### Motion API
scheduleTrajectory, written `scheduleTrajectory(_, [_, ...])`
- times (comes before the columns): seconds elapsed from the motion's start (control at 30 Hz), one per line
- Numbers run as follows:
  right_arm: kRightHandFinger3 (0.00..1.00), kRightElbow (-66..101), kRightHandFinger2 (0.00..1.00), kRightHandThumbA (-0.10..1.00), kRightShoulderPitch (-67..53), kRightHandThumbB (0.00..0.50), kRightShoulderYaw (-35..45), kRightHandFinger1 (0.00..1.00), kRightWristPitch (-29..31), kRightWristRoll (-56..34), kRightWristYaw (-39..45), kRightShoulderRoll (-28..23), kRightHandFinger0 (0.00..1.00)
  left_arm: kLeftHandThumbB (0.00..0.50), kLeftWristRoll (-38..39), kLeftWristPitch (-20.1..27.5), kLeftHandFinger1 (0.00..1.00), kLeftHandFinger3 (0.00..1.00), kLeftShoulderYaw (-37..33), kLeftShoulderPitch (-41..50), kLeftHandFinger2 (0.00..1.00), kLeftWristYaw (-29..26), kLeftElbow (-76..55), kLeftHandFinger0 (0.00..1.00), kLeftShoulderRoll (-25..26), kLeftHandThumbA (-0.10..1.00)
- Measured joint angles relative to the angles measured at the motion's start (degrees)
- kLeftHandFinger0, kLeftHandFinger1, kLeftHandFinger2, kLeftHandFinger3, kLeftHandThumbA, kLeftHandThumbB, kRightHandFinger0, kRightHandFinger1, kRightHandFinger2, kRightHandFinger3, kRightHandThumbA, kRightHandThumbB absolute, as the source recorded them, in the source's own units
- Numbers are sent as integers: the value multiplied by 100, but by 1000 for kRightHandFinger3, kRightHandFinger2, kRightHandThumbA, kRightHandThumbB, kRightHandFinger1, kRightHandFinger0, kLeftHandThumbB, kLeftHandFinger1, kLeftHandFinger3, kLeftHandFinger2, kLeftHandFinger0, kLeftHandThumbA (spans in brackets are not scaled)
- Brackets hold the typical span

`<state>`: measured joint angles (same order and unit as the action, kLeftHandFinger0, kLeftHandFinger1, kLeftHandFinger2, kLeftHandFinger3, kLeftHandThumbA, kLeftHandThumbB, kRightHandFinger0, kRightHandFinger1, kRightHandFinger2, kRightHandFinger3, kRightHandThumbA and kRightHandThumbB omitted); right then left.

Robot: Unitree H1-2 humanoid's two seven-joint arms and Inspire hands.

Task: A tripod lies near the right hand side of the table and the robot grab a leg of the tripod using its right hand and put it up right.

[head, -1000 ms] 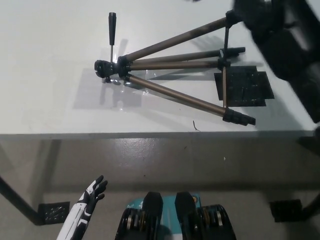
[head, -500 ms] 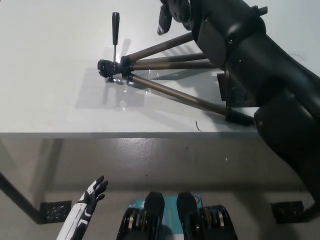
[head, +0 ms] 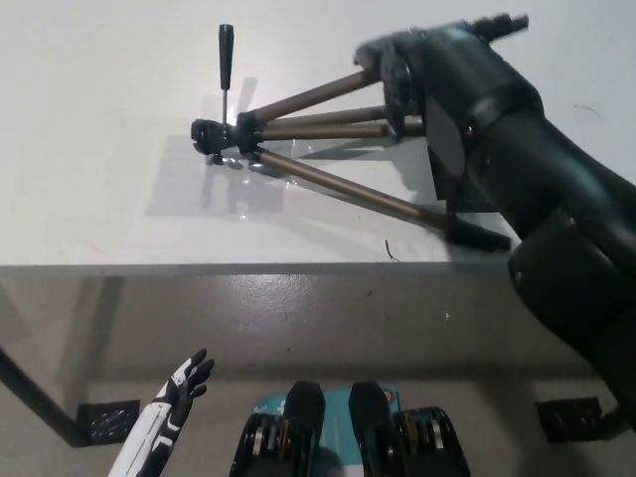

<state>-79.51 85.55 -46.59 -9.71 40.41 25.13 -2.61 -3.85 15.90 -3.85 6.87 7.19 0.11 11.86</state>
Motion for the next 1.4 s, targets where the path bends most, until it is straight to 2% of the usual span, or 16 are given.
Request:
scheduleTrajectory(0.03, [1000,-19,1000,644,-15,499,-25,1000,-6,45,-46,-24,1000,410,1,-1,1000,1000,0,-11,1000,0,-1,1000,2,1000])
scheduleTrajectory(0.07, [1000,-20,1000,415,-37,312,-32,1000,-5,67,-118,-46,1000,402,1,-2,1000,1000,0,-15,1000,1,-1,1000,4,1000])
scheduleTrajectory(0.1, [1000,-15,1000,318,-81,343,-46,1000,1,93,-247,-74,931,400,1,-4,1000,1000,0,-20,1000,2,0,1000,5,1000])
scheduleTrajectory(0.13, [958,-13,955,142,-130,291,-46,858,4,108,-371,-92,760,400,1,-6,1000,1000,1,-20,1000,1,1,1000,5,1000])
scheduleTrajectory(0.17, [747,-4,564,-35,-178,294,-47,410,9,133,-497,-109,286,399,1,-9,1000,1000,1,-18,1000,1,2,1000,5,1000])
scheduleTrajectory(0.23, [636,14,385,-61,-253,266,-46,190,25,166,-764,-132,53,398,1,-18,1000,1000,1,-18,1000,1,4,1000,4,1000])
scheduleTrajectory(0.37, [568,28,289,-100,-362,221,-45,159,77,188,-1252,-153,106,398,1,-22,1000,1000,1,-18,1000,1,12,1000,3,1000])
scheduleTrajectory(0.43, [402,29,220,-100,-424,202,-44,24,132,192,-1510,-163,2,398,1,-22,1000,1000,2,-19,1000,1,21,1000,4,1000])
scheduleTrajectory(0.6, [230,29,543,-100,-550,245,-44,31,261,209,-2133,-187,0,409,2,-23,1000,1000,1,-18,1000,1,35,1000,3,1000])
scheduleTrajectory(0.7, [327,28,769,-100,-632,128,-21,206,355,246,-2475,-198,0,409,2,-24,1000,1000,1,-18,1000,1,35,1000,3,1000])
scheduleTrajectory(0.77, [179,29,706,-100,-685,124,87,177,437,256,-2693,-199,0,408,2,-26,1000,1000,0,-18,1000,1,35,1000,4,1000])
scheduleTrajectory(0.8, [181,28,701,-100,-700,106,149,171,460,256,-2773,-201,0,409,2,-26,1000,1000,1,-18,1000,1,35,1000,3,1000])
scheduleTrajectory(0.9, [496,29,643,-100,-734,151,485,183,568,251,-3043,-229,0,403,2,-29,1000,1000,1,-18,1000,1,35,1000,4,1000])
scheduleTrajectory(1.0, [254,56,533,-100,-729,137,1125,79,696,131,-3279,-288,0,418,2,-29,1000,1000,0,-18,1000,1,35,1000,4,1000])
scheduleTrajectory(1.17, [581,73,529,-100,-714,96,2211,34,857,-67,-3573,-415,0,453,0,-38,1000,1000,-7,-19,1000,2,33,1000,4,1000])
scheduleTrajectory(1.4, [528,74,442,-100,-702,95,3607,0,880,-453,-3871,-566,0,458,-5,-76,1000,1000,-32,-18,1000,2,31,1000,5,1000])
